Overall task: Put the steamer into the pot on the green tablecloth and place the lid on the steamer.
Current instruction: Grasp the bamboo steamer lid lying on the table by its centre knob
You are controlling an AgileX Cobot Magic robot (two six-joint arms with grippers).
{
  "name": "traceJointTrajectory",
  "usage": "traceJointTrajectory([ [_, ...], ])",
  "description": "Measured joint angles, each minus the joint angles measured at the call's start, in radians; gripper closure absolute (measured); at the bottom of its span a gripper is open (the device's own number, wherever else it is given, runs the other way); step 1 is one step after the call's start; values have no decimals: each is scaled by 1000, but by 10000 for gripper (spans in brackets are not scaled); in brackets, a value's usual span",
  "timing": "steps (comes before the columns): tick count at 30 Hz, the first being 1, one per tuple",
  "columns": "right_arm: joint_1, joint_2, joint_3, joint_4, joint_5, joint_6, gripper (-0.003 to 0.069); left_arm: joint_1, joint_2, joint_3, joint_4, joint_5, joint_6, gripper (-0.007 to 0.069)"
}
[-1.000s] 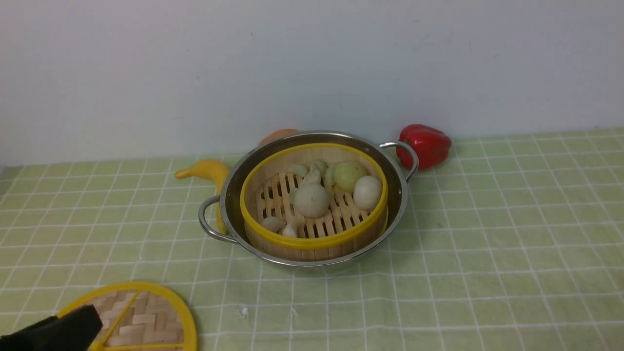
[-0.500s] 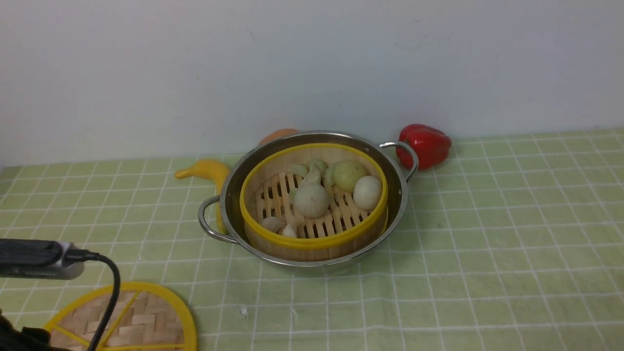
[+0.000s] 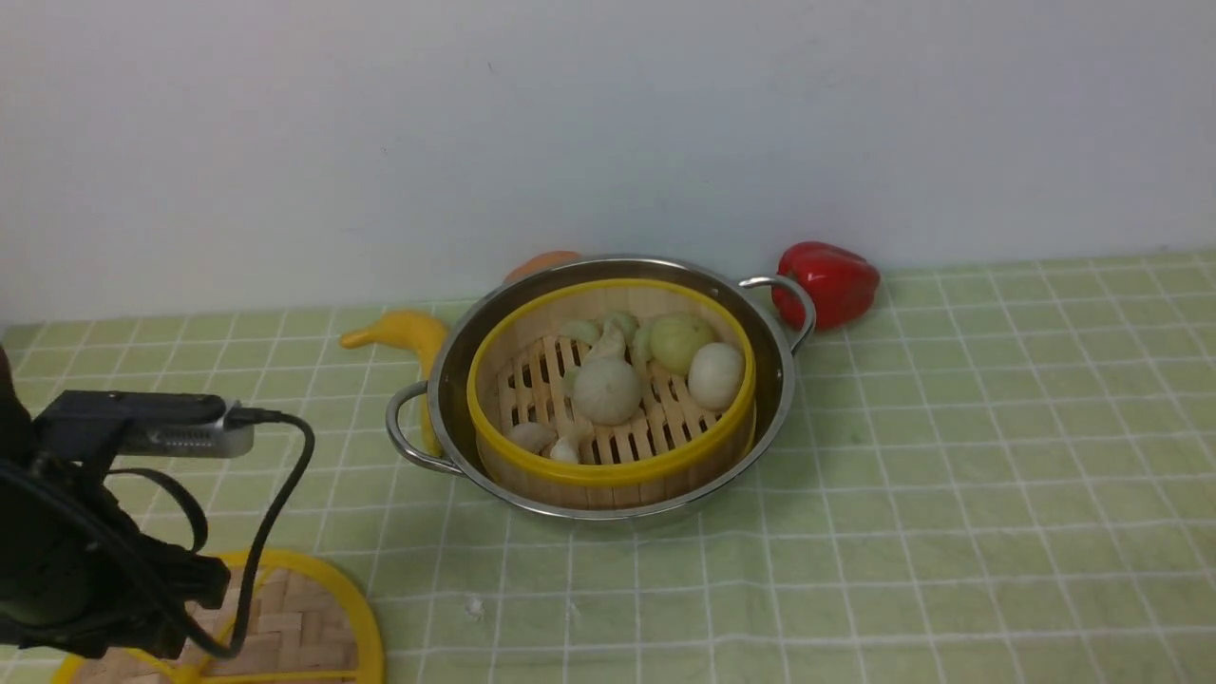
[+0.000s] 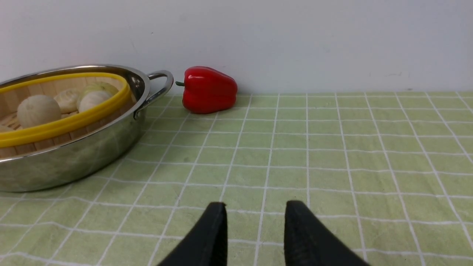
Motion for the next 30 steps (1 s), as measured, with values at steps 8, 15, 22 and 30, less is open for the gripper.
traceJointTrajectory([
  [8, 0, 0, 0, 0, 0, 0, 419, 0, 131, -5, -1, -28, -1, 281],
  [15, 0, 0, 0, 0, 0, 0, 419, 0, 188, -6, -19, -51, -1, 284],
  [22, 0, 0, 0, 0, 0, 0, 419, 0, 233, -12, -30, -51, -1, 424],
  [30, 0, 0, 0, 0, 0, 0, 419, 0, 240, -17, -31, -47, 21, 504],
])
